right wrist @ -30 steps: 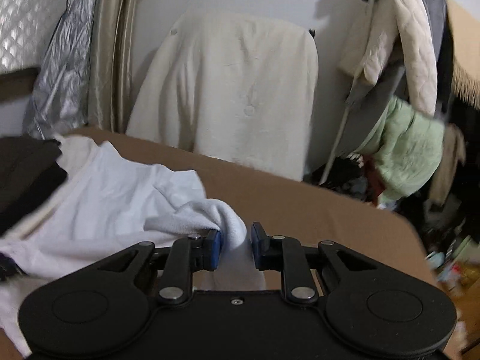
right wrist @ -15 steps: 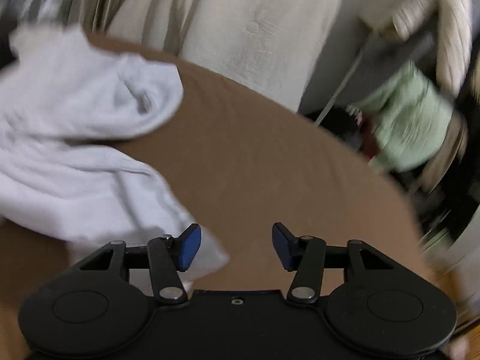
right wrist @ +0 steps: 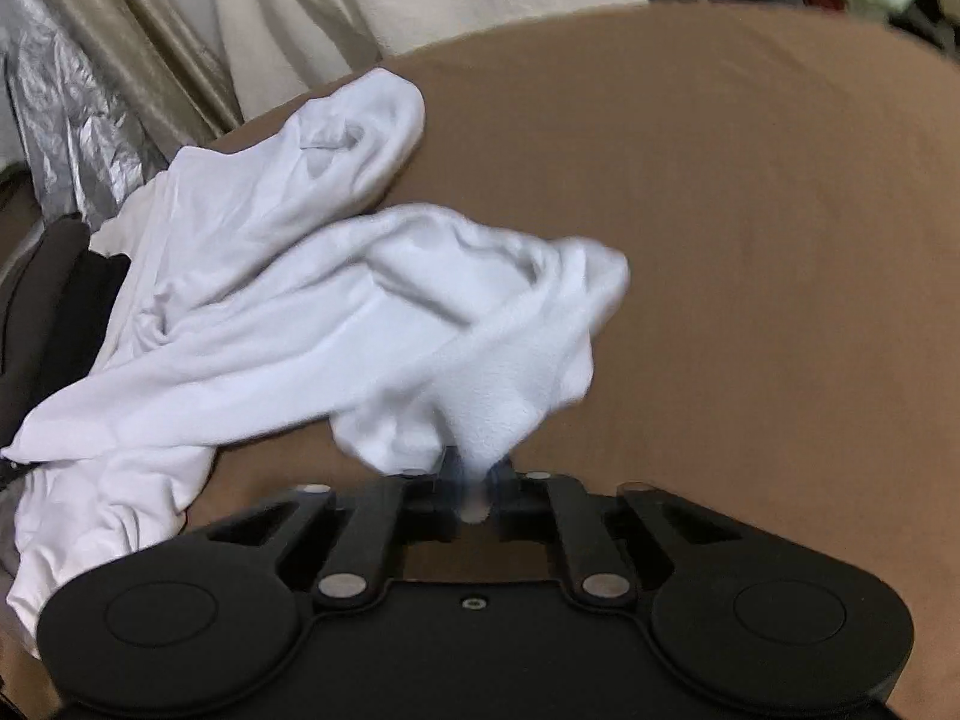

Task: Fold clothes
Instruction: 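Pull the sleeve outward with the right gripper while the left gripper holds the hem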

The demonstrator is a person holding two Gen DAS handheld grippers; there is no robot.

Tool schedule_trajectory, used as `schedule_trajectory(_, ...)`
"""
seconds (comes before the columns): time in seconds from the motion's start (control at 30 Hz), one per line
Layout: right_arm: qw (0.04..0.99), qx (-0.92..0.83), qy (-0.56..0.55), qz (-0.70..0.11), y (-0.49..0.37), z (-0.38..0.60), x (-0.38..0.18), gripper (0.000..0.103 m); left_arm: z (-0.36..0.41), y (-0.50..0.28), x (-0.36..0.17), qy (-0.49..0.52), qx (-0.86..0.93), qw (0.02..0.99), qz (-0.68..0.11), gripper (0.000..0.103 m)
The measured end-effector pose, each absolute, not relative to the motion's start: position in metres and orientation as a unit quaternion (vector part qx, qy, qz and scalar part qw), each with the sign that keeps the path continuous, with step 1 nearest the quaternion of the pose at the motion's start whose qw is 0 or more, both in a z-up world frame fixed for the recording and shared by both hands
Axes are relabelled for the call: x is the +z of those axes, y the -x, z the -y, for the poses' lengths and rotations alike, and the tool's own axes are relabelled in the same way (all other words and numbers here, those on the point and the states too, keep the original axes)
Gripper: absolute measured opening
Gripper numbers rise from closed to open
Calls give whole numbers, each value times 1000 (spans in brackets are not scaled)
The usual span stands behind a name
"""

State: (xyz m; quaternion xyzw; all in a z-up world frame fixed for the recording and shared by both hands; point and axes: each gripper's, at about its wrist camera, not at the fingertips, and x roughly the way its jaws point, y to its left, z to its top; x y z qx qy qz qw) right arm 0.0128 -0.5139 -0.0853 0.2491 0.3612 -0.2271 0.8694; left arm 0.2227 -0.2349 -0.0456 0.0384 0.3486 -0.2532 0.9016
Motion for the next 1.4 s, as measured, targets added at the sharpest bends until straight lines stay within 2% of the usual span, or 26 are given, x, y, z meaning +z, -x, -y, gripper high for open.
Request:
schedule_trajectory(0.07,898,-220,-199,-326,-5,505,-55,11,236,-220,-42,-48,-255,906,-334,6)
schedule_trajectory(0.17,924,-193,-199,-263,22,502,-3,11,236,-218,-38,-66,-238,920,-305,6)
schedule_trajectory(0.33,914,-267,-195,-236,52,516,48,11,230,-217,-31,-56,-230,929,-286,6)
schedule_trajectory(0.43,886,-326,-190,-270,49,553,41,11,229,-222,-34,-52,-233,923,-302,6)
schedule_trajectory(0.57,853,-344,-243,-309,39,616,-17,12,229,-226,-41,-43,-239,913,-329,7)
schedule_trajectory(0.67,835,-344,-294,-313,34,629,-54,14,231,-228,-46,-43,-239,908,-341,7)
schedule_trajectory(0.7,833,-348,-296,-314,34,627,-60,17,231,-229,-47,-44,-238,908,-343,7)
schedule_trajectory(0.77,828,-359,-296,-314,36,624,-72,35,232,-230,-49,-43,-236,906,-348,7)
schedule_trajectory(0.87,815,-403,-274,-314,44,628,-75,37,231,-232,-51,-38,-234,904,-355,8)
schedule_trajectory(1.0,803,-416,-307,-297,70,638,-71,37,230,-232,-50,-34,-237,902,-359,8)
schedule_trajectory(1.17,801,-371,-361,-301,98,610,-82,59,229,-232,-49,-34,-241,901,-358,8)
schedule_trajectory(1.4,771,-271,-489,-306,91,581,-144,67,228,-234,-51,-23,-253,898,-360,8)
